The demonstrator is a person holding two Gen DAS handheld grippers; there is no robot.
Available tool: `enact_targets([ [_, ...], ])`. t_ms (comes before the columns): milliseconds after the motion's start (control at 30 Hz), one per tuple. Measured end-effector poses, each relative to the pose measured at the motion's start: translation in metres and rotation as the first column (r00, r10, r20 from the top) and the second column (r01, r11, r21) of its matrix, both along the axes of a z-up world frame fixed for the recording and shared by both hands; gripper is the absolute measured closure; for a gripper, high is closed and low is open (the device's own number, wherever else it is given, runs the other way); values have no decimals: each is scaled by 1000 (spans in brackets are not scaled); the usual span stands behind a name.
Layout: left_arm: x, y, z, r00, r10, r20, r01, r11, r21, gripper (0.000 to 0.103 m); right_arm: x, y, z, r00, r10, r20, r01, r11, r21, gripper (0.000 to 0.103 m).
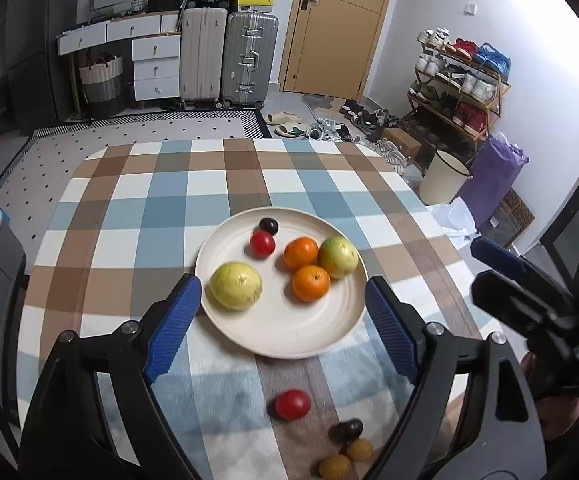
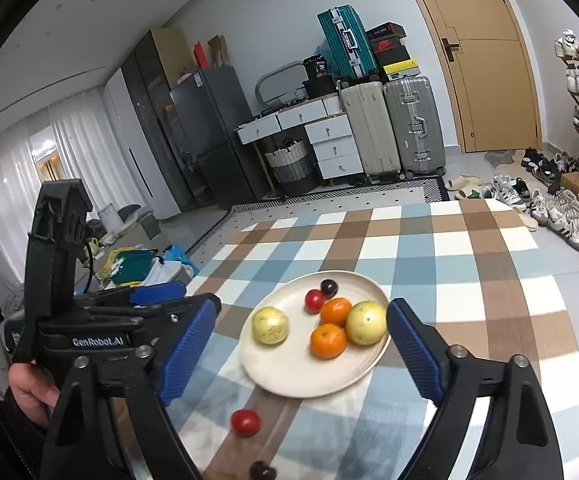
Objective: Organize fruits
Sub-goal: 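Lift both tools off the plate back toward the remaining fruits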
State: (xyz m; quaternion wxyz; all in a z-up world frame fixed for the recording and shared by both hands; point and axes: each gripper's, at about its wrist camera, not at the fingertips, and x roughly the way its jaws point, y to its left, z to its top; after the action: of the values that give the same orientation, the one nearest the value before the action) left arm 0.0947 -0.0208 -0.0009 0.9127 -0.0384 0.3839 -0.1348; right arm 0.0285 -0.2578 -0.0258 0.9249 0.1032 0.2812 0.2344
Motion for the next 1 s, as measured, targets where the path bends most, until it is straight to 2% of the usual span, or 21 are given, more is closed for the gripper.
enact_targets([
  [100, -17, 0, 1, 1000, 1, 10, -1, 1000, 3, 19, -16, -2, 4, 1000, 9, -2, -8, 999, 38, 9],
  [233, -40, 2, 1, 1000, 17, 15, -17, 1000, -3, 13, -38, 0, 11, 1000, 11, 24, -12, 1000, 20, 6],
  [367, -63, 4, 3, 999, 14, 32, -13, 1000, -10, 3, -61, 0, 15, 998, 9, 56, -10, 1000, 6, 4],
  [600, -89, 0, 0, 999, 7, 52, -8, 1000, 17, 1, -89, -3, 13, 998, -8, 70, 8, 1000, 5, 2],
  [700, -102, -2, -8, 998, 37, 46, -40, 997, 60, 1, -99, -3, 8, 998, -6, 67, 7, 1000, -8, 2],
  [1000, -121, -6, -33, 1000, 4, -4, -3, 999, 54, 1, -118, -9, -7, 999, -26, 45, 27, 999, -26, 2],
])
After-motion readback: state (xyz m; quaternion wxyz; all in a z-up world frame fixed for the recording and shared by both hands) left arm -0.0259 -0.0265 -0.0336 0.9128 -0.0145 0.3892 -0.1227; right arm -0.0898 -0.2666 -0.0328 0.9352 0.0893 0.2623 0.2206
